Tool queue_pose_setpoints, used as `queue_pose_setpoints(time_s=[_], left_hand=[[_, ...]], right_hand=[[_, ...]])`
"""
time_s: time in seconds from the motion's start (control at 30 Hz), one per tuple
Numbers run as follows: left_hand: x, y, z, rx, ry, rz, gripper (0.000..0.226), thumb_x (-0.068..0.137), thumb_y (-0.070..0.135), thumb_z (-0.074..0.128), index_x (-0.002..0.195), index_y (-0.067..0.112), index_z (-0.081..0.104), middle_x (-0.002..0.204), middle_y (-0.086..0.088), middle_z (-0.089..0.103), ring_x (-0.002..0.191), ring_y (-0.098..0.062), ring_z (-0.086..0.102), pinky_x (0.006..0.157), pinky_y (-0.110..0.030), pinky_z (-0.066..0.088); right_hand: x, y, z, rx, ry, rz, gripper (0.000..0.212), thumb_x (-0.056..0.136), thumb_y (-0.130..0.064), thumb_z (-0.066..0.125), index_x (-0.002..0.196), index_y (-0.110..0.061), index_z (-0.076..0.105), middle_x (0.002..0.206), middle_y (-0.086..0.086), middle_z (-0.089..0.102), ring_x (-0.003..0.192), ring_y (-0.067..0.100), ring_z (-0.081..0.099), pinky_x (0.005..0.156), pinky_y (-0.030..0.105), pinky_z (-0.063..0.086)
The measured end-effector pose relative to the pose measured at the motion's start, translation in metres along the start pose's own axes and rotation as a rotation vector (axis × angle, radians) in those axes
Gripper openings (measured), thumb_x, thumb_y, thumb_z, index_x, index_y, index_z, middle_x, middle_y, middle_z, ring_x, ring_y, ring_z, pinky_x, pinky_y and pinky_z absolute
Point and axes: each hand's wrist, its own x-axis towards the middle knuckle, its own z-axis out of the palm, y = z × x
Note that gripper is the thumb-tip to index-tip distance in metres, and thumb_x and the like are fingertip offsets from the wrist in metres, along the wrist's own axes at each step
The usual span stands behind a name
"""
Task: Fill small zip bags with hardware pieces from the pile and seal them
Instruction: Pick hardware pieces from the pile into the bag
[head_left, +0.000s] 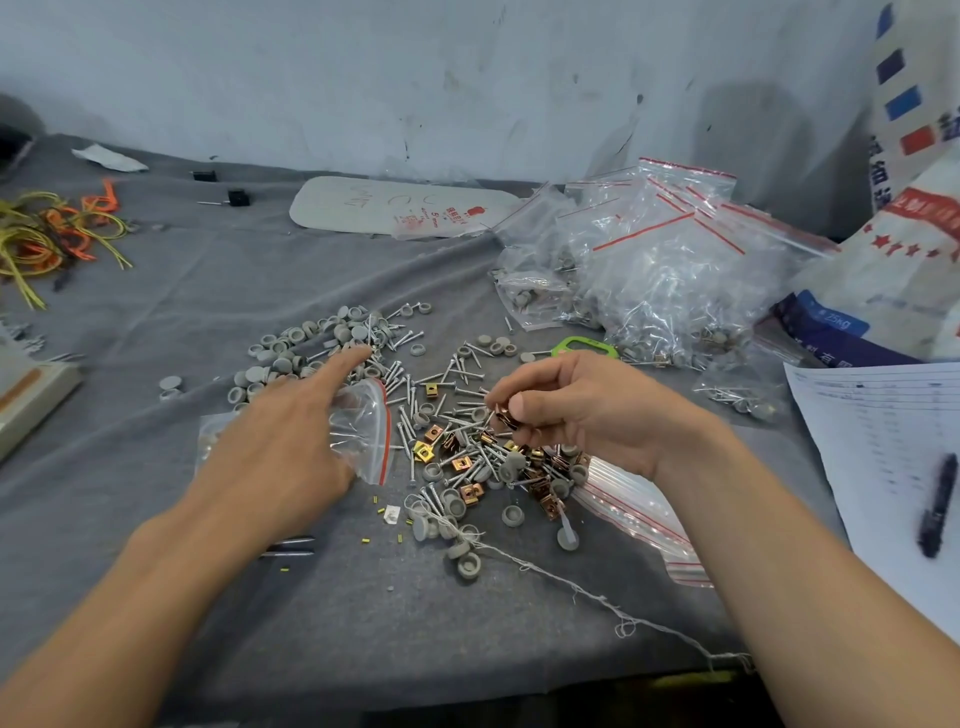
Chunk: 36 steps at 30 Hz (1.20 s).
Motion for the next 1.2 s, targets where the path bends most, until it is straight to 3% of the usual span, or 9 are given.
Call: queue_pose_setpoints(time_s=[0.17,0.27,0.37,0.5,0.7,0.8,0.93,1.07,1.2], left_hand=[[-0.002,0.001,-0.003,-0.041,-0.044,0.007,0.108,0.066,0.011,0.075,0.153,0.05,0.024,0.104,0.016,0.051,0.112,-0.023,0.053,0.076,-0.034,0.044],[-0.007,0.004,-0.012,-0.037,-0.097,0.143,0.109,0.062,0.034,0.082,0.154,0.048,0.026,0.152,0.017,0.039,0.139,-0.01,0.036,0.111,-0.03,0.035],[-0.017,0.02,-0.014,-0.232,0.102,0.197,0.085,0.058,0.06,0.075,0.138,0.05,0.05,0.134,0.033,0.047,0.123,0.012,0.038,0.103,-0.022,0.033],[-0.023,0.04,-0.003,-0.286,0.281,0.257,0.054,0.07,0.058,0.076,0.12,0.041,0.067,0.099,0.029,0.063,0.1,0.006,0.05,0.095,-0.024,0.035],[-0.018,0.026,-0.001,-0.177,0.266,0.218,0.049,0.075,0.034,0.083,0.122,0.029,0.07,0.104,0.013,0.07,0.106,-0.014,0.059,0.101,-0.038,0.04],[-0.015,0.023,-0.007,-0.208,0.315,0.151,0.046,0.077,0.037,0.08,0.122,0.034,0.069,0.108,0.014,0.068,0.108,-0.011,0.054,0.094,-0.031,0.037],[-0.01,0.022,-0.012,-0.325,0.24,0.066,0.072,0.072,0.051,0.078,0.139,0.041,0.053,0.133,0.016,0.056,0.125,-0.012,0.049,0.1,-0.031,0.036],[-0.007,0.012,-0.013,-0.18,-0.044,0.01,0.12,0.059,0.058,0.086,0.156,0.045,0.017,0.163,0.01,0.028,0.144,-0.018,0.036,0.112,-0.044,0.035],[-0.006,0.007,-0.004,-0.067,-0.112,-0.035,0.128,0.059,0.052,0.089,0.158,0.044,0.007,0.158,0.002,0.042,0.136,-0.029,0.047,0.105,-0.043,0.043]], right_hand=[[-0.001,-0.004,0.001,-0.032,0.057,-0.004,0.023,0.092,0.001,0.068,0.085,-0.014,0.084,0.082,0.014,0.074,0.063,0.013,0.07,0.064,0.022,0.059],[0.001,-0.003,0.006,0.002,0.087,-0.003,0.024,0.092,0.001,0.067,0.083,-0.014,0.084,0.077,0.011,0.075,0.062,0.013,0.072,0.059,0.021,0.058],[0.004,-0.003,0.014,0.058,0.123,0.001,0.024,0.093,0.0,0.067,0.082,-0.014,0.083,0.077,0.009,0.076,0.065,0.014,0.074,0.056,0.02,0.056],[0.01,-0.003,0.028,-0.105,0.223,-0.019,0.019,0.095,0.002,0.067,0.088,-0.012,0.078,0.073,0.004,0.076,0.064,0.012,0.074,0.055,0.019,0.055],[0.002,-0.013,0.001,-0.075,0.572,-0.024,0.022,0.096,0.004,0.059,0.09,-0.008,0.076,0.08,0.008,0.079,0.062,0.017,0.073,0.053,0.024,0.054],[-0.012,-0.014,-0.018,-0.473,0.591,0.046,0.022,0.087,0.001,0.068,0.082,-0.016,0.08,0.073,0.0,0.077,0.065,0.014,0.071,0.064,0.027,0.054],[-0.025,-0.006,-0.022,-1.066,0.489,0.258,0.014,0.074,-0.017,0.084,0.075,-0.032,0.081,0.071,-0.015,0.074,0.075,0.008,0.069,0.072,0.025,0.058],[-0.03,0.001,-0.016,-1.156,0.422,0.287,0.013,0.069,-0.031,0.088,0.077,-0.035,0.077,0.08,-0.016,0.073,0.085,0.011,0.067,0.078,0.027,0.056],[-0.029,0.004,-0.009,-1.2,0.398,0.285,0.019,0.067,-0.036,0.09,0.075,-0.034,0.073,0.087,-0.009,0.075,0.092,0.017,0.063,0.077,0.029,0.054]])
